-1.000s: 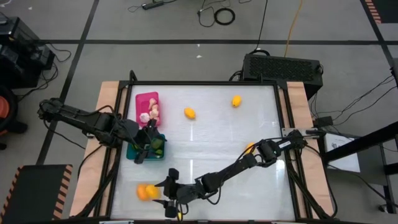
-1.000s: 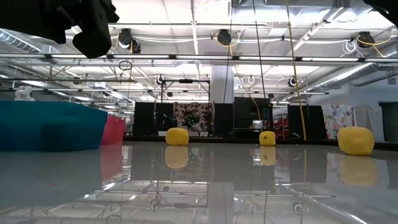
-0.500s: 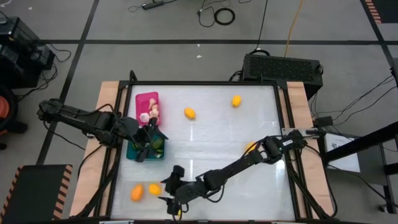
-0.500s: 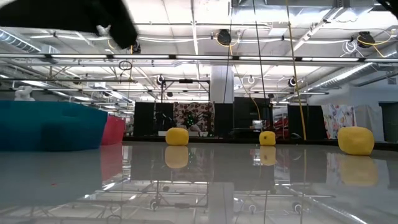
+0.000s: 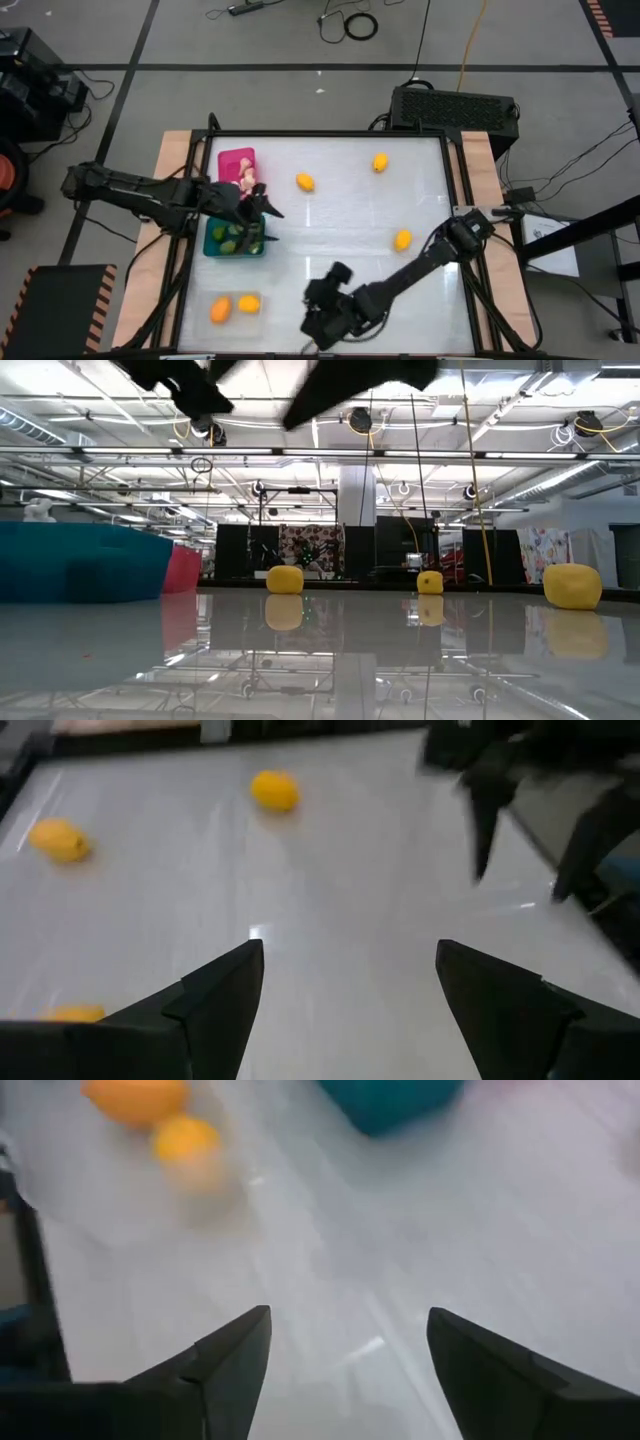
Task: Sort produce into baskets
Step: Put the yellow lime into the transparent bin
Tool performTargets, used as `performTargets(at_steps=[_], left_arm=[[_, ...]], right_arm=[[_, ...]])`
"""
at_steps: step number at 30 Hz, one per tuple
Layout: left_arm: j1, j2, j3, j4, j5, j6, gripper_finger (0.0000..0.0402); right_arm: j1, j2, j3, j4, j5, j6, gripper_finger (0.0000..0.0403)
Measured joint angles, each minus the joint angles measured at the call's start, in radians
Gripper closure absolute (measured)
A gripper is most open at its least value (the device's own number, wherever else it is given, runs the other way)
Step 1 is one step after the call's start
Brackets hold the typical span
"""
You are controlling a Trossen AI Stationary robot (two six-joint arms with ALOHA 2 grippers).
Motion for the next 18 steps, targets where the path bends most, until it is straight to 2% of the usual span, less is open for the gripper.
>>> performTargets(at_steps=[2, 7, 13, 18], left_arm=[[0.03, 0.036, 0.0, -0.003, 0.001, -0.005, 0.0098], [0.118, 0.132, 0.0, 0.098, 0.001, -0.005, 0.0098], [0.215, 0.244, 0.0, 0.249, -0.059, -0.006, 0.0098], [0.274, 0.326, 0.0, 0.293, -0.072, 0.079, 0.0098]], right_arm=[[0.039, 0.0, 0.0, -0.094, 0.046, 0.099, 0.0146], [0.123, 0.0, -0.009, -0.255, 0.238, 0.292, 0.0154], [0.14, -0.019, -0.011, -0.437, 0.248, 0.445, 0.0162], [0.143, -0.019, -0.011, -0.571, 0.174, 0.502, 0.0171]])
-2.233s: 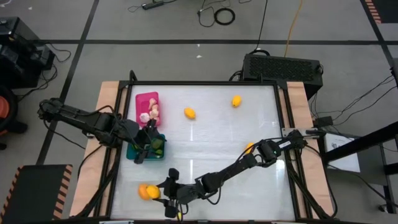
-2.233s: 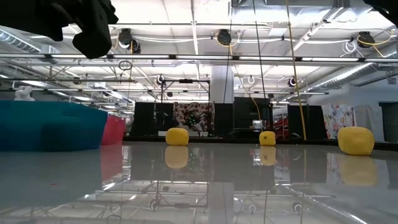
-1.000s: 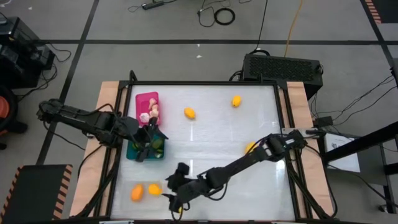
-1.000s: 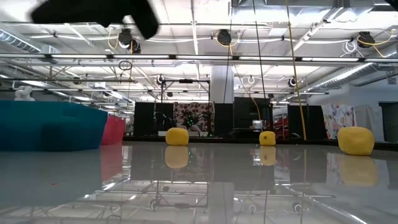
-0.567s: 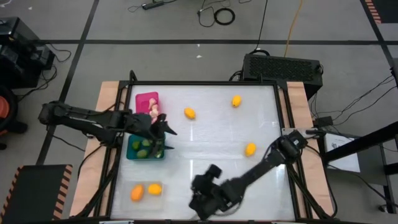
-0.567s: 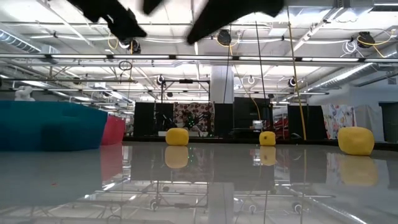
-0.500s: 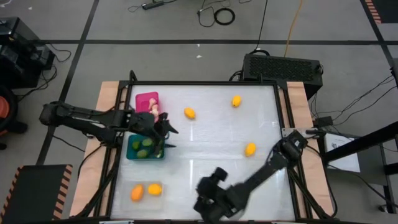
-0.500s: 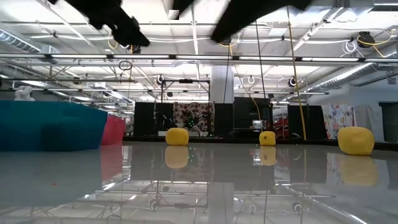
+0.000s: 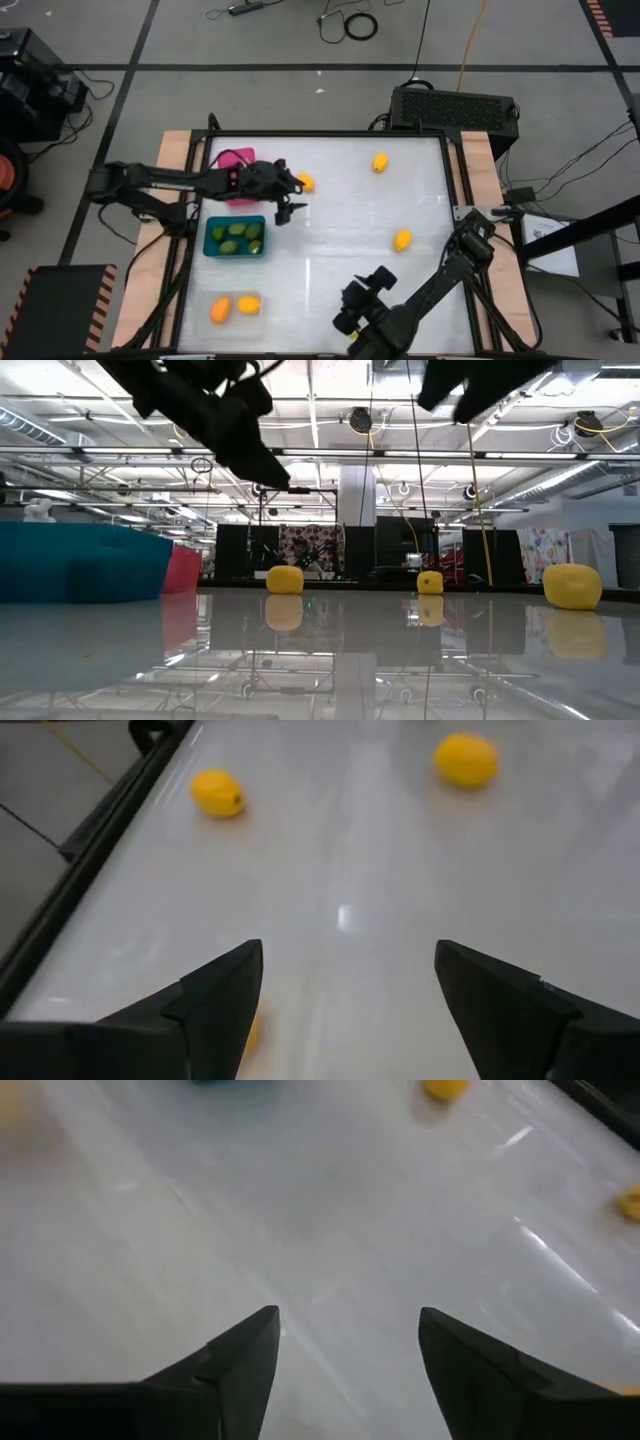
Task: Sort produce into baskets
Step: Put the yellow lime into the transparent bin
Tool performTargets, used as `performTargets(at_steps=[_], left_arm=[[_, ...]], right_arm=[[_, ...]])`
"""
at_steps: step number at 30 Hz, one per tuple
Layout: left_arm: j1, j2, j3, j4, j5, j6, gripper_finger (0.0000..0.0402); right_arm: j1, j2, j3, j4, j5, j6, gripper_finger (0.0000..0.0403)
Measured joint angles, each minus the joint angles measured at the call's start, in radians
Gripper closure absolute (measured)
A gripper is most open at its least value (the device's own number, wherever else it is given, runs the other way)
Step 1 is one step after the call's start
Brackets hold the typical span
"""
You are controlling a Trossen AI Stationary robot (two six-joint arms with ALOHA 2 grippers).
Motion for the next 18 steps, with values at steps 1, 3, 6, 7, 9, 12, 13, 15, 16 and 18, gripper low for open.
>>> performTargets(at_steps=[1, 3, 6, 7, 9, 12, 13, 15, 16, 18], left_arm=[[0.01, 0.013, 0.0, 0.007, -0.005, 0.018, 0.0098], [0.031, 0.03, 0.0, 0.006, -0.026, 0.026, 0.0098], [0.073, 0.041, 0.001, 0.015, -0.061, -0.01, 0.0098], [0.088, 0.042, 0.003, 0.003, -0.075, -0.063, 0.0098], [0.117, 0.054, 0.005, 0.002, -0.081, -0.155, 0.0098], [0.14, 0.072, 0.006, -0.001, -0.035, -0.128, 0.0098], [0.141, 0.087, 0.008, 0.017, -0.016, -0.104, 0.0098], [0.14, 0.121, 0.023, -0.005, 0.026, -0.036, 0.0098], [0.14, 0.14, 0.035, -0.032, 0.038, -0.002, 0.0098], [0.14, 0.185, 0.072, -0.048, 0.048, 0.029, 0.0098]], right_arm=[[0.0, 0.0, 0.0, -0.032, -0.01, 0.011, 0.0173], [0.0, 0.0, 0.0, -0.096, -0.026, 0.034, 0.0177], [-0.013, 0.0, 0.0, -0.132, -0.026, 0.028, 0.0185], [-0.02, -0.004, 0.0, -0.126, -0.024, -0.012, 0.0188], [-0.036, -0.009, 0.0, -0.122, -0.032, -0.047, 0.0193], [-0.05, -0.013, -0.004, -0.129, -0.032, -0.112, 0.0197], [-0.05, -0.013, -0.014, -0.129, -0.028, -0.139, 0.0197], [-0.047, -0.013, -0.036, -0.128, -0.022, -0.153, 0.0197], [-0.047, -0.013, -0.049, -0.13, -0.024, -0.153, 0.0197], [-0.046, -0.023, -0.082, -0.13, -0.031, -0.16, 0.0197]])
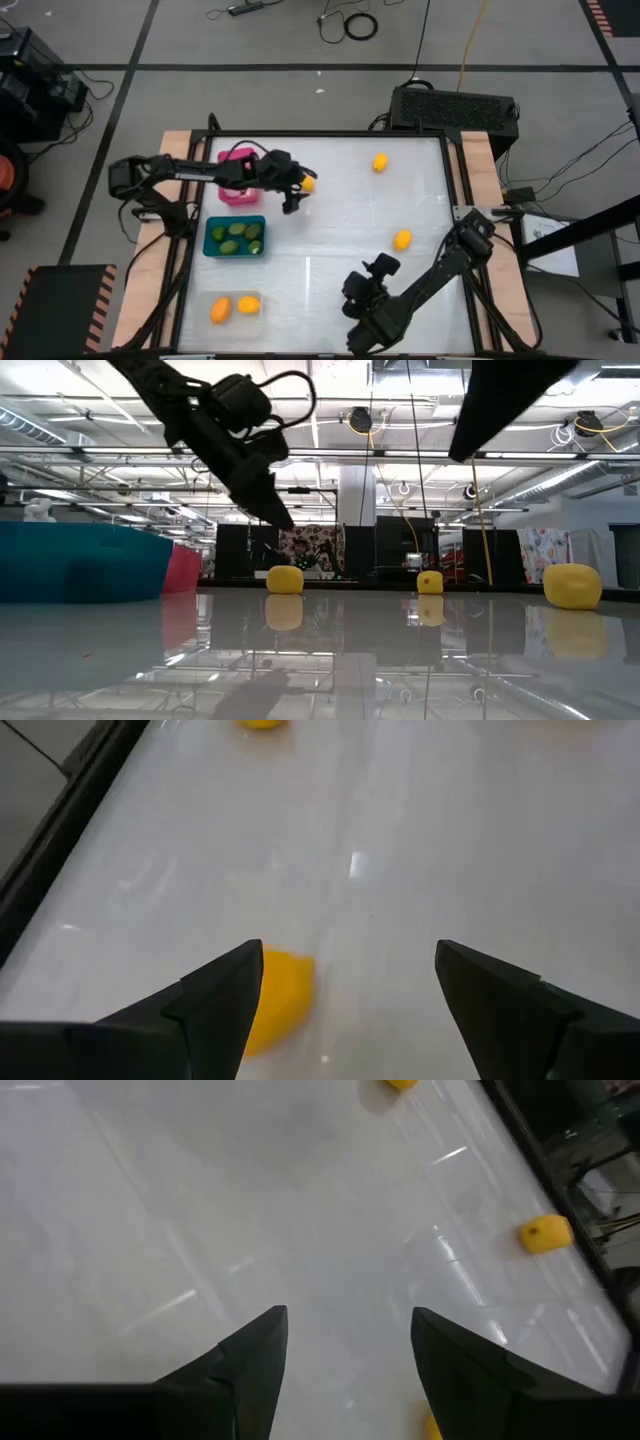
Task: Sort produce into baskets
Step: Put the yellow lime into the transparent bin
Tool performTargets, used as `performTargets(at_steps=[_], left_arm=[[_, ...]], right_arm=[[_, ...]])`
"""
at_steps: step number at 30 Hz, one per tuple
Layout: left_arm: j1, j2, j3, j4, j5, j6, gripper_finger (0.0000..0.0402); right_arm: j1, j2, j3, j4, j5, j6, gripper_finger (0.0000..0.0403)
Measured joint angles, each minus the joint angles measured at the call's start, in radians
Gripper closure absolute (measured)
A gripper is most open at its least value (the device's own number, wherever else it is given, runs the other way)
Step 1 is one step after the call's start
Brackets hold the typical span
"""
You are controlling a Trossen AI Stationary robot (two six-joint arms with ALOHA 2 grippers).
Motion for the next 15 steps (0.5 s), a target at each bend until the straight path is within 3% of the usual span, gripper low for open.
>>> performTargets(at_steps=[8, 15], left_arm=[[0.001, 0.162, 0.155, -0.085, 0.002, 0.067, 0.0098], [0.001, 0.224, 0.187, -0.108, 0.005, 0.098, 0.0098]], right_arm=[[0.014, -0.081, -0.143, 0.012, -0.018, 0.102, 0.0197], [0.06, -0.136, -0.286, 0.092, -0.021, 0.211, 0.0197]])
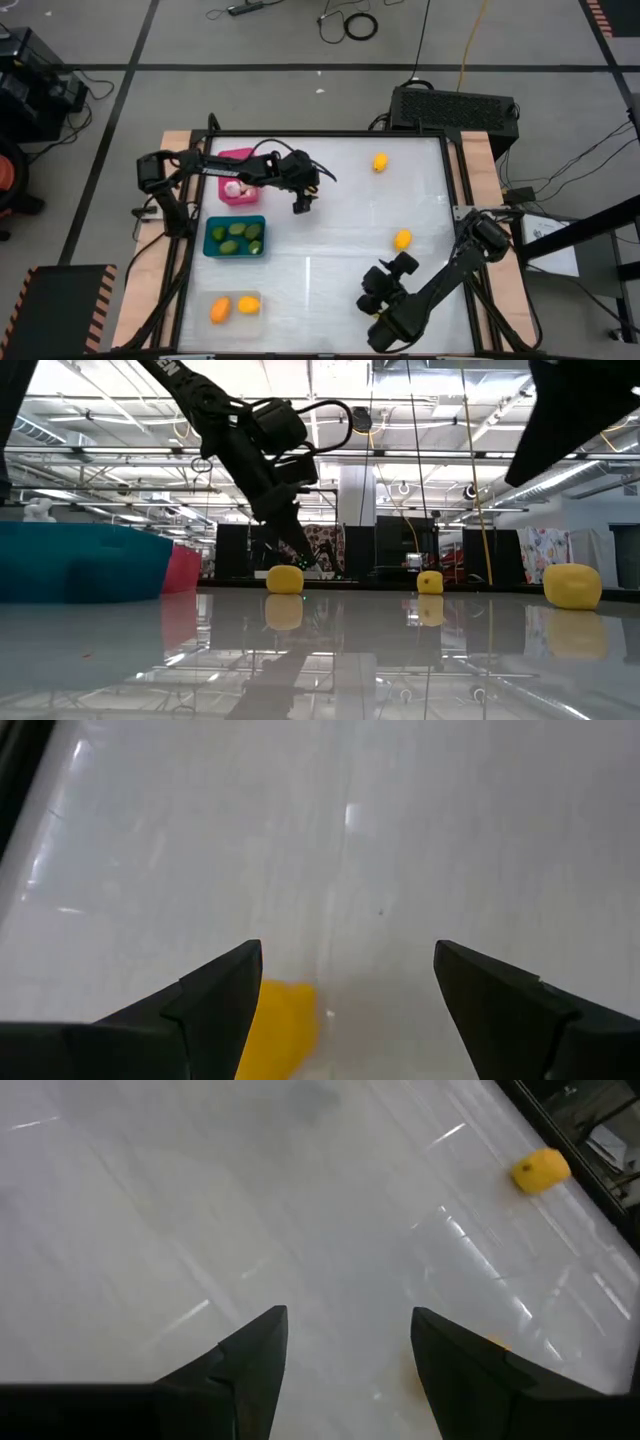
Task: Sort produce into baskets
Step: Put the yellow lime into the transparent bin
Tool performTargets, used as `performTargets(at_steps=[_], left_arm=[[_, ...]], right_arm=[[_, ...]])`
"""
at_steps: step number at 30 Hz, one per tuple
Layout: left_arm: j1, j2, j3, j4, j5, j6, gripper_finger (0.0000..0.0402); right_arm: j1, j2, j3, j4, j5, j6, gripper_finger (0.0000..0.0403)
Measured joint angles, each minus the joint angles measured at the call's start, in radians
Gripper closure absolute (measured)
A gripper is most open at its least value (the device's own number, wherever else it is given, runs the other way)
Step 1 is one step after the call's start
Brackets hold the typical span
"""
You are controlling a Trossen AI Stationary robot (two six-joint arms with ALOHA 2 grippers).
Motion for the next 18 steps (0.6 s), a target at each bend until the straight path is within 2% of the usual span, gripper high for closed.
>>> performTargets(at_steps=[5, 18], left_arm=[[0.0, 0.002, 0.001, -0.007, 0.0, 0.005, 0.0098], [0.0, 0.002, 0.001, -0.018, 0.022, 0.024, 0.0098]], right_arm=[[0.019, -0.005, -0.029, 0.024, 0.0, 0.066, 0.0197], [0.019, -0.007, -0.029, 0.148, 0.001, 0.027, 0.0197]])
